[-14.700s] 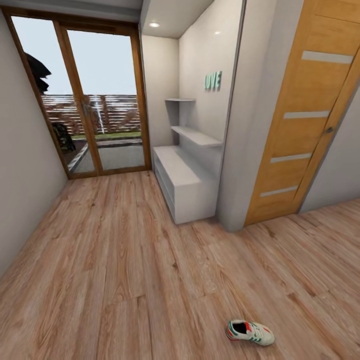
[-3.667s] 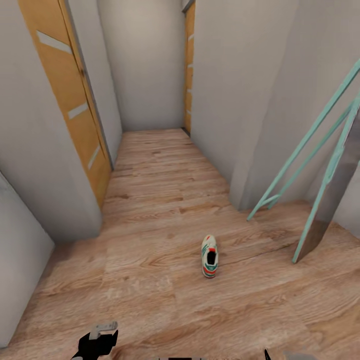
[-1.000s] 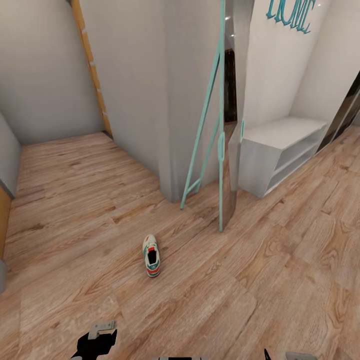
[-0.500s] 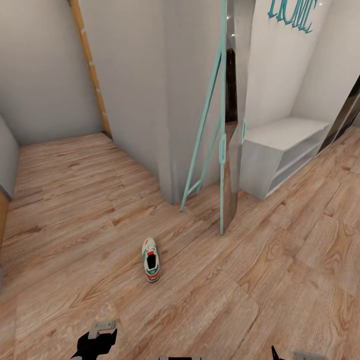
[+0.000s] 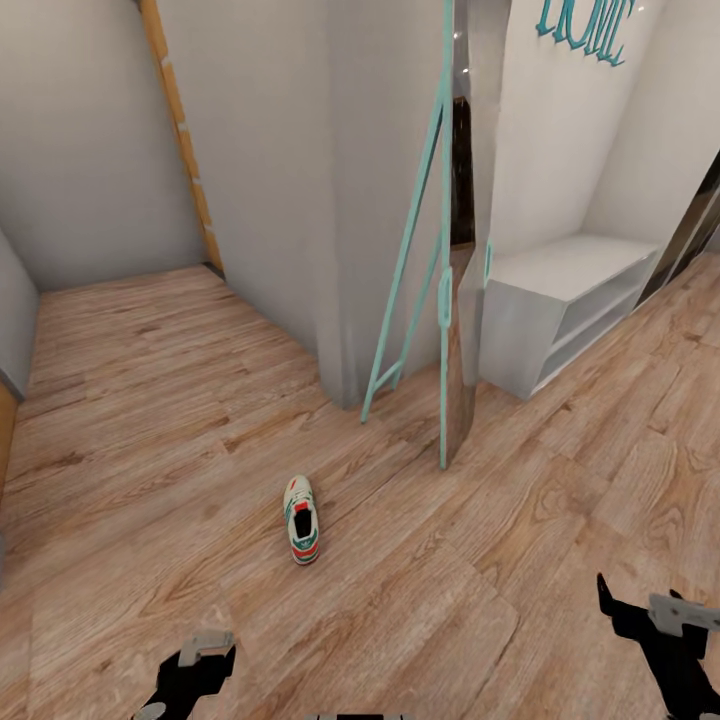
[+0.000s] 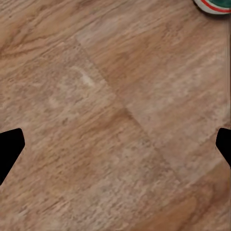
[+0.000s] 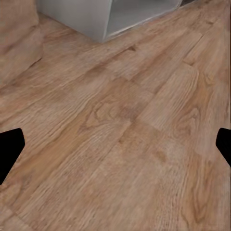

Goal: Pick up the two gym shoes and the two sandals from the corridor floor and place them onto the hallstand (shoe rack) in the corridor, making sure they are on the rack and not on the floor. Arrange them so the two gym shoes are next to each other and the two sandals are next to each other.

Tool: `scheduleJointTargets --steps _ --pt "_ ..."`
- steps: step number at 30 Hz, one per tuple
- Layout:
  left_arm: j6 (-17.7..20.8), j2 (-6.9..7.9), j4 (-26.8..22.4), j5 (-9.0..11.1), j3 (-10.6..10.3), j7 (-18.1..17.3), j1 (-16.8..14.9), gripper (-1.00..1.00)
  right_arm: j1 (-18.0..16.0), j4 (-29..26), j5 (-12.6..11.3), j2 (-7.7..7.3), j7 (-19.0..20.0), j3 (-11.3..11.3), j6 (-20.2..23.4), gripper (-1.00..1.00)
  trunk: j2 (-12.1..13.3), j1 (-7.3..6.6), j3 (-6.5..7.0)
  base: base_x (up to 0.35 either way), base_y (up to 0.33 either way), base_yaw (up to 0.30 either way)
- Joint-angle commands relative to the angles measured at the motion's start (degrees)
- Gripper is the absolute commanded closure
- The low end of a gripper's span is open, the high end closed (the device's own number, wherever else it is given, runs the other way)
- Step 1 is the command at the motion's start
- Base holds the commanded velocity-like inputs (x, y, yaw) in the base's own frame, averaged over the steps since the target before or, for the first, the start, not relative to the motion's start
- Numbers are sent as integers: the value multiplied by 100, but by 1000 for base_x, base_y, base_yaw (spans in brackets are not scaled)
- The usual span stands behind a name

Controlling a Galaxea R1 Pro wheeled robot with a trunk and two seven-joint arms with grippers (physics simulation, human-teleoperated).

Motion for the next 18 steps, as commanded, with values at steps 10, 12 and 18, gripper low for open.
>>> scheduleJointTargets --steps 10,12,18 --pt "10 -31 -335 18 1 44 -98 -100 -1 -1391 19 -171 1075 -45 1540 -100 -1 -1 -5 214 -18 0" --pt "2 -58 -336 13 -4 43 -109 -100 -1 -1401 21 -192 1136 -44 1564 -100 -1 -1 -5 200 -51 0" --pt "-6 -59 -335 11 -7 44 -106 -100 -1 -1418 24 -199 1151 -48 1570 -100 -1 -1 -5 49 -13 0"
